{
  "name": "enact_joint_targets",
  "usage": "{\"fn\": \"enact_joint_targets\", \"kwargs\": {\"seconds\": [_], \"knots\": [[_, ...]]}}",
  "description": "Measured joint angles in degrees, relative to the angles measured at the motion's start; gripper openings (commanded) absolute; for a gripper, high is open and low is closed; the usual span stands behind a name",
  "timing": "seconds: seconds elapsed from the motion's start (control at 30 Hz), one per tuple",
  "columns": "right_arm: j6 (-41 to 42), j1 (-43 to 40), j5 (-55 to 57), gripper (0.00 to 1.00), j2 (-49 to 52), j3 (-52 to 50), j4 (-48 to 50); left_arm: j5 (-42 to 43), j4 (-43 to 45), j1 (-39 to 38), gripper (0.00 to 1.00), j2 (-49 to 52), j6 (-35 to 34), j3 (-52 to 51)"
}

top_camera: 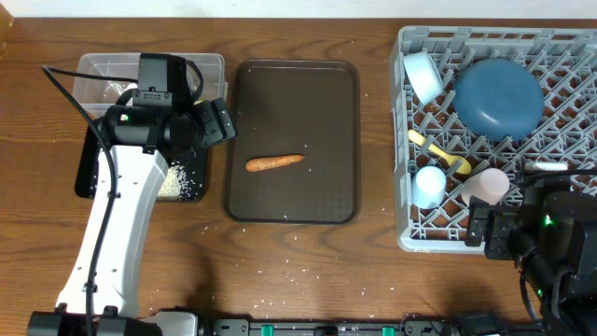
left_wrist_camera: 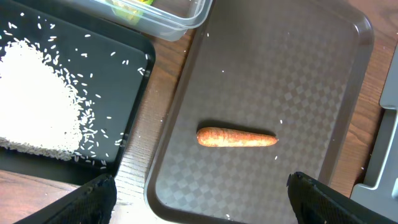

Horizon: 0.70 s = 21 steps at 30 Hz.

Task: Sort waste into correct bins and load items into the dishwasher rack

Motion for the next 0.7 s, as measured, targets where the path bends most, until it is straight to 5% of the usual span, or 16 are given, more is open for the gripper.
{"fn": "enact_joint_targets", "kwargs": {"seconds": [0.3,0.7], "knots": [[0.0,0.0,0.0,0.99,0.0,0.0,0.0,0.7,7.0,-0.2,0.85,0.1,-8.5,0.0],[0.0,0.0,0.0,0.99,0.0,0.0,0.0,-7.3,9.6,-14.6,0.70,11.2,-47.9,-2.0]]}}
